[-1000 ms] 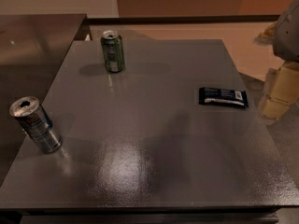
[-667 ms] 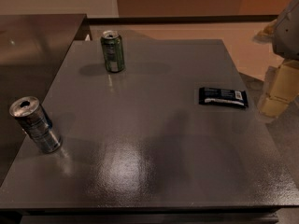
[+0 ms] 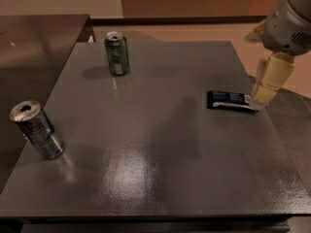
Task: Move rxbar blueberry near green can
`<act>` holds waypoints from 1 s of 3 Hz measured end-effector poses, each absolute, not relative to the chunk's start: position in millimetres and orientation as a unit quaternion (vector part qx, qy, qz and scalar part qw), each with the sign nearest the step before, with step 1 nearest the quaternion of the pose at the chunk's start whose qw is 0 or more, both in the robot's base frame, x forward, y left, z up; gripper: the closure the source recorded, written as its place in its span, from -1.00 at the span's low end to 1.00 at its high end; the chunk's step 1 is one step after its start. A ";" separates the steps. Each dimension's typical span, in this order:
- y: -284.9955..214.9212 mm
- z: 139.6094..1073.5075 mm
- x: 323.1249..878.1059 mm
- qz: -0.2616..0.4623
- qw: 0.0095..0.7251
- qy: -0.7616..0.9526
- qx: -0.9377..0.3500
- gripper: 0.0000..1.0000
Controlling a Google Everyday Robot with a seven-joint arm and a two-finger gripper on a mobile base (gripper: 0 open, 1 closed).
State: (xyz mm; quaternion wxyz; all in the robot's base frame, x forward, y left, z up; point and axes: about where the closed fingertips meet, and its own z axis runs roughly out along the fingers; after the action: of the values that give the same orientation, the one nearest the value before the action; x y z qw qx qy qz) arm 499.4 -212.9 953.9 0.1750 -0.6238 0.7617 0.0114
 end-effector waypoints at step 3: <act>-225.5 901.2 551.7 0.043 0.165 0.761 -0.626 -1.00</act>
Offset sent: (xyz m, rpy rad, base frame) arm 0.0625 -0.0168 -0.0539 0.0410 0.0739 0.0123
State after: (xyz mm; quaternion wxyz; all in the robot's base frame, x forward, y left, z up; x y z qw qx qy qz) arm 551.7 -225.5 901.2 0.1650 -0.6264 0.7606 0.0432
